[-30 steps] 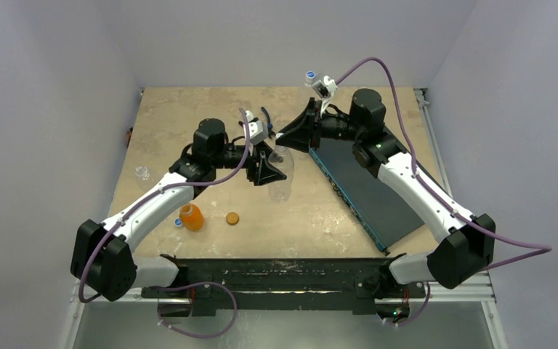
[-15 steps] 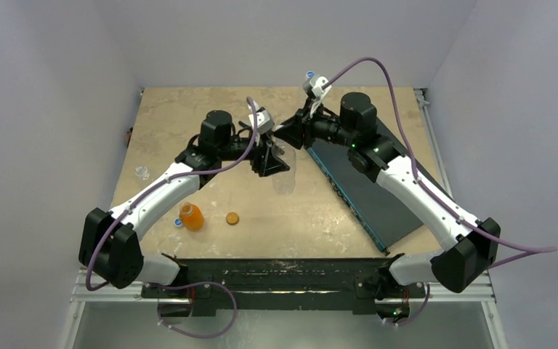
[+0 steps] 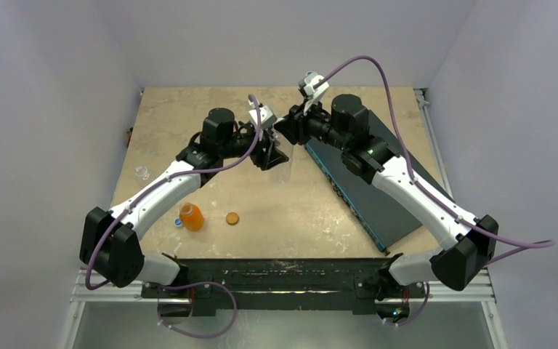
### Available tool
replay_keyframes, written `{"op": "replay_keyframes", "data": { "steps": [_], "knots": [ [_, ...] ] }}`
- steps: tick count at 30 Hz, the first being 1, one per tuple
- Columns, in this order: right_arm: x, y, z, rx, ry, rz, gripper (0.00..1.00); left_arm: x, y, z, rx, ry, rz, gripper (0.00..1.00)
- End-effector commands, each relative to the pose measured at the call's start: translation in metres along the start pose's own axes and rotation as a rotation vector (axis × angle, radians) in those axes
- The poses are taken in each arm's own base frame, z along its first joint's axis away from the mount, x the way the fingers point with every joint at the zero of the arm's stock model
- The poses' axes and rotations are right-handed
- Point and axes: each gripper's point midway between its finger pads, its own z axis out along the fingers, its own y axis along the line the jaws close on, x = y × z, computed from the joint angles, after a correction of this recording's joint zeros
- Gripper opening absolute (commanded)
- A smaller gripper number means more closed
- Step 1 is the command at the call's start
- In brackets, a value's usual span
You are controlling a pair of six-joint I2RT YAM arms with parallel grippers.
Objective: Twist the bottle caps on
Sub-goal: Screw the bottle cap onto the plastic bottle.
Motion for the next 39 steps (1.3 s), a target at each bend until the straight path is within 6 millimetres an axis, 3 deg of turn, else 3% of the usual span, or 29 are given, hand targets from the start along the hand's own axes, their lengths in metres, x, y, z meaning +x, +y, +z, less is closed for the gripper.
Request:
{"op": "replay_keyframes", "data": {
  "steps": [1,8,19,20,28,35,39],
  "knots": [
    [0.012,0.019,-0.011,-0.047,0.067,0.048,0.39,-0.047,0.026,-0.005,-0.118,-0.11,0.087,0.0],
    [-0.002,0.029,-0.016,-0.093,0.024,0.06,0.53,-0.032,0.023,-0.004,-0.097,-0.072,0.105,0.0],
    [0.001,0.027,-0.024,-0.078,0.033,0.054,0.75,-0.031,0.014,-0.005,-0.05,-0.072,0.14,0.0],
    [0.0,0.026,-0.026,-0.078,0.028,0.054,0.77,-0.024,0.014,-0.005,-0.045,-0.048,0.128,0.0],
    [0.001,0.039,-0.05,-0.153,0.043,0.059,0.8,-0.009,-0.008,-0.009,0.067,-0.018,0.135,0.0],
    [0.01,0.017,-0.06,-0.087,0.053,0.126,0.8,0.0,-0.033,-0.019,0.179,-0.015,0.141,0.0],
    [0.001,0.015,-0.062,-0.092,0.033,0.148,0.8,0.007,-0.041,-0.022,0.22,0.007,0.133,0.0]
  ]
}}
